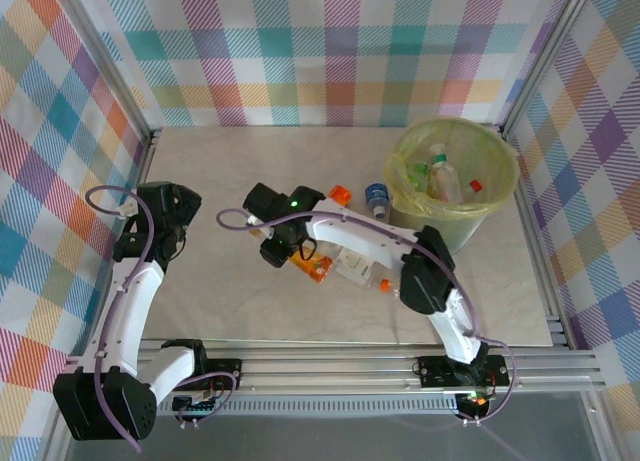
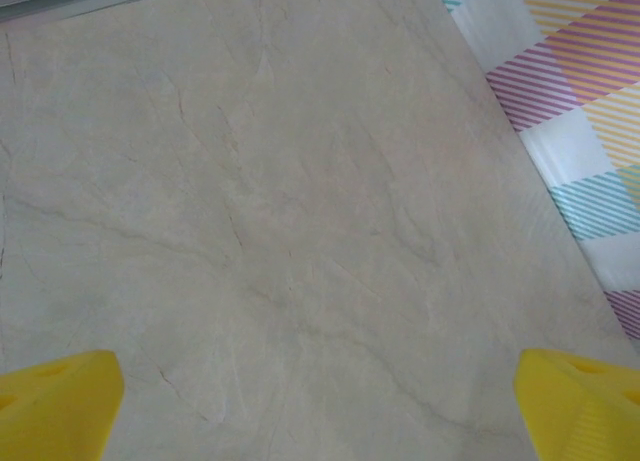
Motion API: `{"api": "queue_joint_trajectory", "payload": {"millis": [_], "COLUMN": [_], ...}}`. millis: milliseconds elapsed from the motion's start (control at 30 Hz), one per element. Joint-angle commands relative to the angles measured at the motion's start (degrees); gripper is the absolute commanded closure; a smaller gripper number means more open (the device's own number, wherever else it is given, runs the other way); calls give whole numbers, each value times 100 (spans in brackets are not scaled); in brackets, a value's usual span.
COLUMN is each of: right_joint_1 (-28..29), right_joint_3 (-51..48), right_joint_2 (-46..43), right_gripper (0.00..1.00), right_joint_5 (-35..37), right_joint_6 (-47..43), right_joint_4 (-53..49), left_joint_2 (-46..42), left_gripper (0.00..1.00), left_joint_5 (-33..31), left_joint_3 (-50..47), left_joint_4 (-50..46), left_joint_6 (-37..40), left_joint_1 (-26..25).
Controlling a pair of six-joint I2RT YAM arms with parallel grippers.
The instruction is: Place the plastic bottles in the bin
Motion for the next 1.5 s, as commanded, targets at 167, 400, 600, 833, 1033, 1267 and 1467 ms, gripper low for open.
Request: {"api": "queue_joint_trajectory", "payload": {"millis": [167,400,600,833,1033,1267,1467], "right_joint_1": [-186,-891,-2172,-3352,-4114,-4418,-4606], "right_joint_3": [197,-92,-529,-792,-893,-851,-940], "right_joint_2": [-1574,-2709,-3581,-3983,-3874,-3294,-2927], "right_gripper": [50,50,51,51,50,50,49], "right_joint_5": [941,1421,1063,1211,1034,771,591], "right_joint_6": [173,147,239,344,510,676,943], "right_joint_4": [-122,120,439,467,585,638,533], "left_joint_2": [-126,-31,45,75,120,141,168], "left_gripper": [0,0,0,0,0,0,0], "left_joint_5": [-26,187,356,449,561,749,802], "left_joint_3": [-81,-57,-17,-47,-73,-94,-76], "left_joint_4": [-17,120,166,252,270,375,371], "left_joint_6": [-95,-105,-96,-108,-126,-154,-153], "left_joint_1": [88,92,87,92,92,87,90]}}
